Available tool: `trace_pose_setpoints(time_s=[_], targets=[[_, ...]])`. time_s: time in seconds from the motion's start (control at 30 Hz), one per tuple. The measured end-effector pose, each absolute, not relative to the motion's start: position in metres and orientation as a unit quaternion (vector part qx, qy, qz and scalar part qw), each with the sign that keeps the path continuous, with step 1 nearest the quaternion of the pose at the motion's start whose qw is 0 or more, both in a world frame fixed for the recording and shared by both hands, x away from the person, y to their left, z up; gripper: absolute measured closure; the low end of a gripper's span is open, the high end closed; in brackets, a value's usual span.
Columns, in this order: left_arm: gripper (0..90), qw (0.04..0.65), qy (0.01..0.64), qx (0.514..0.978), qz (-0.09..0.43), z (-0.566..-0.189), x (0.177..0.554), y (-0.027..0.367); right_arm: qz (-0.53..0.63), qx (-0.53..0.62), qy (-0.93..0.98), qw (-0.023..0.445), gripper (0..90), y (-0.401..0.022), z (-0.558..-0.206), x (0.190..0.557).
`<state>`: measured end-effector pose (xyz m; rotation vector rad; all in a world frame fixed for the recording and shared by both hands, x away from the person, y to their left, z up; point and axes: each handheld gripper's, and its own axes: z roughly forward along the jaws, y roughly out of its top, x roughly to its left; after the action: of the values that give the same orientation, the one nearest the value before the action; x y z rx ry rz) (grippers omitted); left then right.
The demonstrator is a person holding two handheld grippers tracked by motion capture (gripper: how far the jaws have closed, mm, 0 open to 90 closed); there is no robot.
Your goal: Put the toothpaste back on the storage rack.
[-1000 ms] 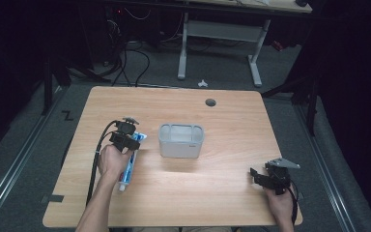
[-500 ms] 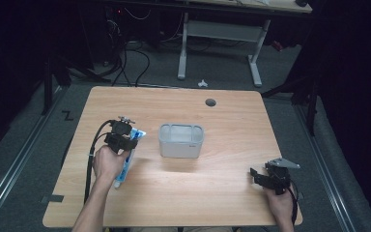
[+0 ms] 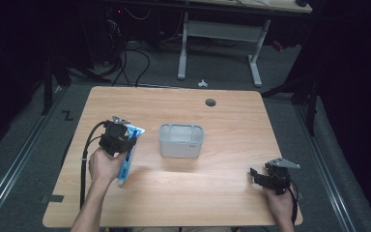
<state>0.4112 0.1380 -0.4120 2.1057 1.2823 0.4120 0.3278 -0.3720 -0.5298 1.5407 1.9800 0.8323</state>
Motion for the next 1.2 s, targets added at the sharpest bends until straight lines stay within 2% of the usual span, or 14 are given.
trace_pose_setpoints(time_s=[0.6, 1.2], targets=[[76.5, 0.389, 0.467, 0.779, 0.155, -0.381, 0.394, 0.146, 0.305, 0.565, 0.726, 0.247, 30.7, -0.372, -0.530, 0.328], [76.5, 0.466, 0.433, 0.760, 0.135, -0.351, 0.391, 0.127, 0.305, 0.565, 0.726, 0.247, 30.8, -0.372, -0.530, 0.328]])
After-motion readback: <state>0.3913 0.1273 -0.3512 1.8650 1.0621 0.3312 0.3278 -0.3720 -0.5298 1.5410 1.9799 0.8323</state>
